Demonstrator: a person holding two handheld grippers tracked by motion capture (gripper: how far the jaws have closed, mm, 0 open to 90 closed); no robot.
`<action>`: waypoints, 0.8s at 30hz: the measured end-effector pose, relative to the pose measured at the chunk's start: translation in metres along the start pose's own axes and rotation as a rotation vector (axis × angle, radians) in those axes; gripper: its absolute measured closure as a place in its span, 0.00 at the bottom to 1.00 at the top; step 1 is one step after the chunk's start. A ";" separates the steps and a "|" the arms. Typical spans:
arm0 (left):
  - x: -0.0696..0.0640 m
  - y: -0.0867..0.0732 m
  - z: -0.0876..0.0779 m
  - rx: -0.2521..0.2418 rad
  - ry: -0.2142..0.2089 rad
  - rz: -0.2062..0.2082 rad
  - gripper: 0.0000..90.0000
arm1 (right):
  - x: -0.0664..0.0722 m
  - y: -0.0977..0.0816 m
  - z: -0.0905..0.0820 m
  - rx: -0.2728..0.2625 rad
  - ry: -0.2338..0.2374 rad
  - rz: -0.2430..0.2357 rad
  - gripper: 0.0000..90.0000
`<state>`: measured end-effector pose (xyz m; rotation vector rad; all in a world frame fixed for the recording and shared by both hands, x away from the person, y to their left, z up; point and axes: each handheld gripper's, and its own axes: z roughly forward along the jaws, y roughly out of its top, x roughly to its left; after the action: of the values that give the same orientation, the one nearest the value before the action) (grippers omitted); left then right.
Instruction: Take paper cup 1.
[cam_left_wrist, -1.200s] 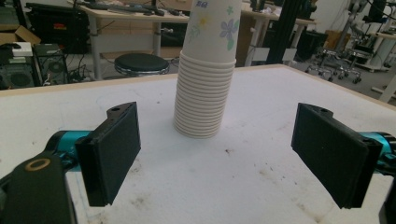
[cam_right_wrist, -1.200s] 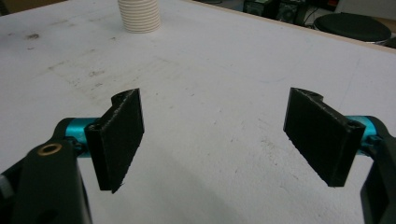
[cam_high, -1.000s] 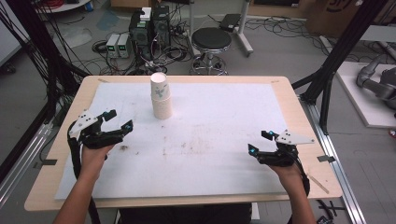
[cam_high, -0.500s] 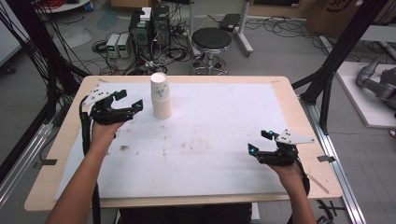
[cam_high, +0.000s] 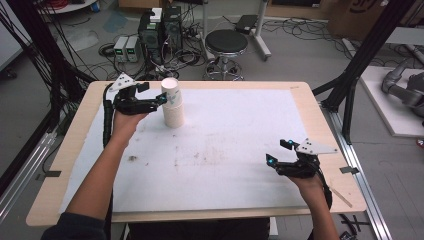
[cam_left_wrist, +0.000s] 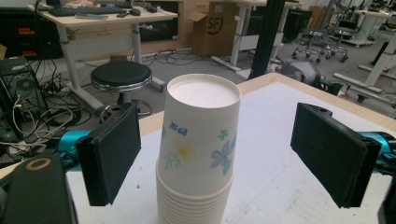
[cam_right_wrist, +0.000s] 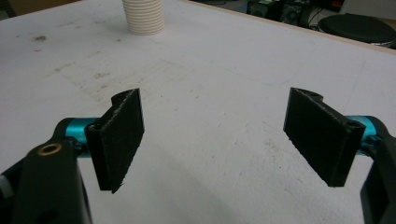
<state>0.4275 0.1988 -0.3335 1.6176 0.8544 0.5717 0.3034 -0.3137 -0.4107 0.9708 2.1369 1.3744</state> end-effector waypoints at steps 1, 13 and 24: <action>0.001 0.001 0.003 0.007 0.003 0.000 0.18 | 0.000 0.000 0.000 0.000 0.000 -0.002 0.23; 0.007 0.004 0.044 0.065 0.033 -0.011 0.18 | 0.000 0.000 -0.001 -0.002 0.004 0.003 0.23; 0.004 0.000 0.068 0.082 0.037 -0.019 0.18 | -0.003 -0.002 -0.003 -0.005 -0.002 0.007 0.23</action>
<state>0.4816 0.1603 -0.3487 1.6757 0.9296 0.5614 0.3027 -0.3177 -0.4111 0.9779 2.1292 1.3808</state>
